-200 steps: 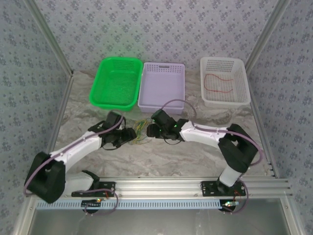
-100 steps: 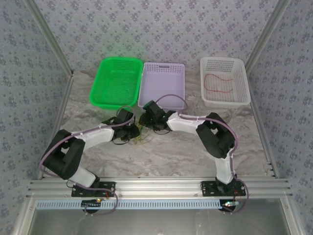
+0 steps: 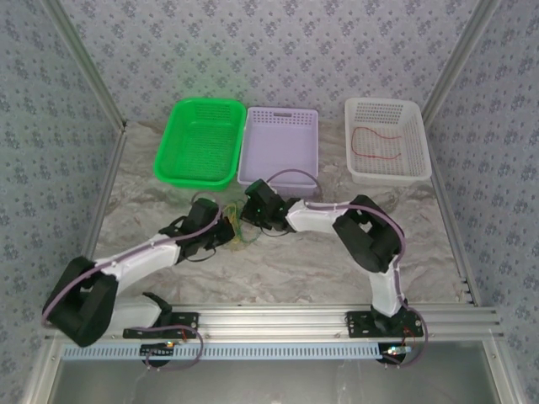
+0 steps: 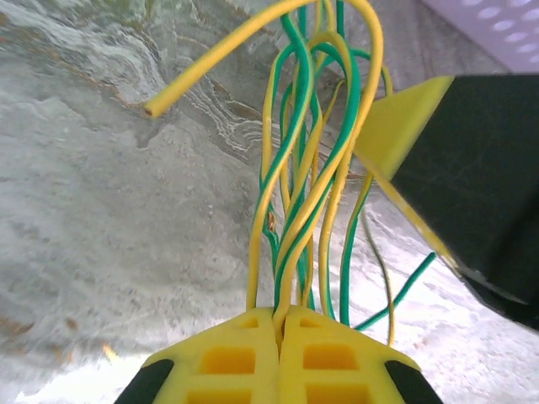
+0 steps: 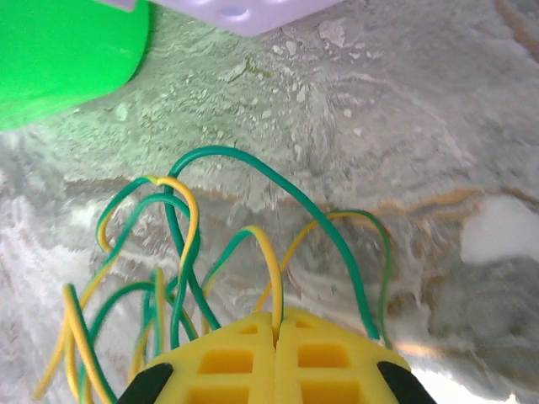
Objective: Untangle the cables
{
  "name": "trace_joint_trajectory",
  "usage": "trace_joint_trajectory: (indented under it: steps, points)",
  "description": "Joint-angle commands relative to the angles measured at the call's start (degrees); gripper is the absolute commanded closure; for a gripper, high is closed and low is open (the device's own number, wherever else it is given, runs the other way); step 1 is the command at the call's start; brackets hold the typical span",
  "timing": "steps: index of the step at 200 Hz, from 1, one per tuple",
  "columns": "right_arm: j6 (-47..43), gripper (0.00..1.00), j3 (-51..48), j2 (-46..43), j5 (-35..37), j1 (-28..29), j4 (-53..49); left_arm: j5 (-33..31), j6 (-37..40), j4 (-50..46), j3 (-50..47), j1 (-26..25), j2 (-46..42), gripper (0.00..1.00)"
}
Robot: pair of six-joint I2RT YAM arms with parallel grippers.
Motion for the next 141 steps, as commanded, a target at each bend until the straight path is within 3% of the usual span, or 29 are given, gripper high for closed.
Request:
trace_joint_trajectory:
  steps: [1, 55, 100, 141]
  points:
    - [-0.7, 1.00, -6.0, -7.7, 5.8, -1.2, 2.7, -1.4, 0.4, -3.5, -1.3, 0.5, -6.8, 1.00]
    - [-4.2, 1.00, -18.1, -27.5, 11.7, -1.1, 4.8, -0.5, -6.8, -1.4, -5.6, 5.4, -20.8, 1.00]
    - [-8.5, 1.00, -20.3, -36.3, 18.2, -2.0, -0.2, 1.1, -8.0, -1.7, -5.0, 8.2, -20.4, 1.00]
    - [-13.1, 1.00, -16.8, -36.9, 17.4, -2.2, -7.6, 0.8, -9.8, 0.0, -6.3, 8.4, -20.6, 1.00]
